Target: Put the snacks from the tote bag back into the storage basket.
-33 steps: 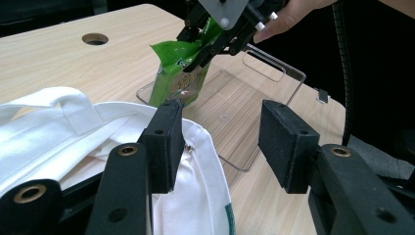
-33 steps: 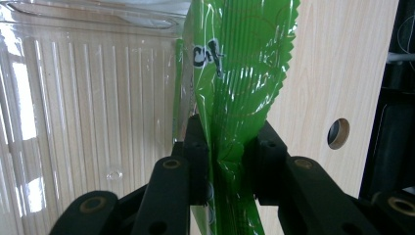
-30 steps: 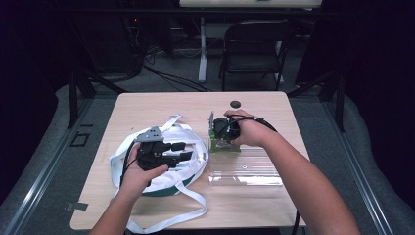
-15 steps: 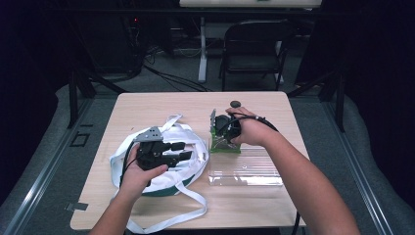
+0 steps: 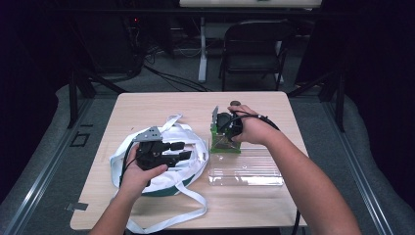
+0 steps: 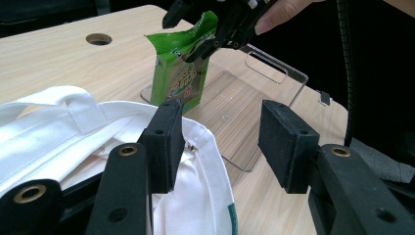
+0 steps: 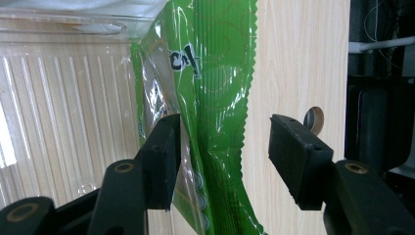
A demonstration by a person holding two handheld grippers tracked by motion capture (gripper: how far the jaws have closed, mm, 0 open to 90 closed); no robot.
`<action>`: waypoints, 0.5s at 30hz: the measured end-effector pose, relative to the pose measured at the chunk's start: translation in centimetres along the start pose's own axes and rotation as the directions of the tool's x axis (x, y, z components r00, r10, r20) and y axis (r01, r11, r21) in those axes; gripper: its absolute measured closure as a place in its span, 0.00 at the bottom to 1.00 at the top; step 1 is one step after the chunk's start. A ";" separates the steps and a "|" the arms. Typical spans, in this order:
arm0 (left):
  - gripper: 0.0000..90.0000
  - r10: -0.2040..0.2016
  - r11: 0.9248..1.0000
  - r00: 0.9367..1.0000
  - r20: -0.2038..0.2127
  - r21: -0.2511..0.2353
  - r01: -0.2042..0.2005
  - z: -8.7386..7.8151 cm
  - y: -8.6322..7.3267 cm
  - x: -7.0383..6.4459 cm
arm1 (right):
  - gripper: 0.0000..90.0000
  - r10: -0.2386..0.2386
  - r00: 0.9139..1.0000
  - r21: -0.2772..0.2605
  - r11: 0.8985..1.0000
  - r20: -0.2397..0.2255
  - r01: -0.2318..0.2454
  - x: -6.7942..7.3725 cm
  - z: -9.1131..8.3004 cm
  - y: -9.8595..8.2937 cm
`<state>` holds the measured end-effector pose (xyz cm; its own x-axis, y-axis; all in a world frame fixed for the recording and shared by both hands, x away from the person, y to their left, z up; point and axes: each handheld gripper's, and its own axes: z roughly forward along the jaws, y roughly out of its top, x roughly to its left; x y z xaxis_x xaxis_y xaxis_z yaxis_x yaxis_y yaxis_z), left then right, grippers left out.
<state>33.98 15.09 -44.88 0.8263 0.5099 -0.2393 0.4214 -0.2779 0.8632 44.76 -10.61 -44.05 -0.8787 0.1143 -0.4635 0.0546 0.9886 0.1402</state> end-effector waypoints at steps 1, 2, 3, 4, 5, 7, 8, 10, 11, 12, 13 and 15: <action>0.58 0.000 1.000 1.000 0.000 0.000 0.000 0.0 0.0 0.0 | 0.49 0.018 1.000 -0.017 1.000 -0.002 -0.018 0.1 -0.1 -0.1; 0.58 0.000 1.000 1.000 0.001 0.001 0.000 0.0 0.0 0.0 | 0.49 0.018 1.000 -0.017 1.000 -0.002 -0.018 0.1 -0.1 -0.1; 0.58 0.000 1.000 1.000 0.000 0.000 0.000 0.0 0.0 0.0 | 0.48 0.021 1.000 -0.022 1.000 -0.005 -0.021 0.1 -0.1 -0.1; 0.58 0.000 1.000 1.000 0.001 0.000 0.000 0.0 0.0 0.0 | 0.48 0.011 1.000 -0.012 1.000 -0.009 -0.012 0.1 -0.2 -0.1; 0.58 0.000 1.000 1.000 0.000 -0.001 0.000 0.0 0.0 0.0 | 0.48 0.014 1.000 -0.017 1.000 -0.005 -0.014 0.1 -0.2 -0.1; 0.58 0.001 1.000 1.000 -0.002 -0.001 -0.001 -0.1 0.0 0.0 | 0.48 0.019 1.000 -0.017 1.000 -0.014 -0.019 0.2 -0.3 -0.1; 0.57 -0.002 1.000 1.000 -0.003 -0.003 0.002 -0.1 0.0 0.0 | 0.48 0.021 1.000 -0.019 1.000 -0.017 -0.021 0.2 -0.3 -0.1; 0.57 -0.003 1.000 1.000 -0.004 -0.003 0.003 -0.1 0.0 0.0 | 0.47 0.021 1.000 -0.022 1.000 -0.019 -0.022 0.2 -0.5 -0.2; 0.57 -0.006 1.000 1.000 -0.005 -0.007 0.006 -0.1 0.0 0.0 | 0.47 0.021 1.000 -0.023 1.000 -0.019 -0.022 0.2 -0.6 -0.2; 0.57 -0.006 1.000 1.000 -0.004 -0.007 0.006 -0.1 0.0 0.0 | 0.47 0.025 0.999 -0.024 0.999 -0.022 -0.025 0.2 -0.7 -0.2; 0.57 -0.006 1.000 1.000 -0.005 -0.007 0.006 -0.1 0.0 0.1 | 0.47 0.028 0.999 -0.028 0.999 -0.021 -0.028 0.2 -0.8 -0.2; 0.57 -0.007 1.000 1.000 -0.004 -0.005 0.007 -0.1 0.0 0.1 | 0.47 0.026 0.999 -0.032 0.999 -0.024 -0.027 0.3 -1.0 -0.2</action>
<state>34.04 15.19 -44.86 0.8218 0.5153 -0.2432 0.4253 -0.2707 0.8636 44.05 -10.90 -43.32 -0.8882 0.1374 -0.4384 0.0629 0.9816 0.1802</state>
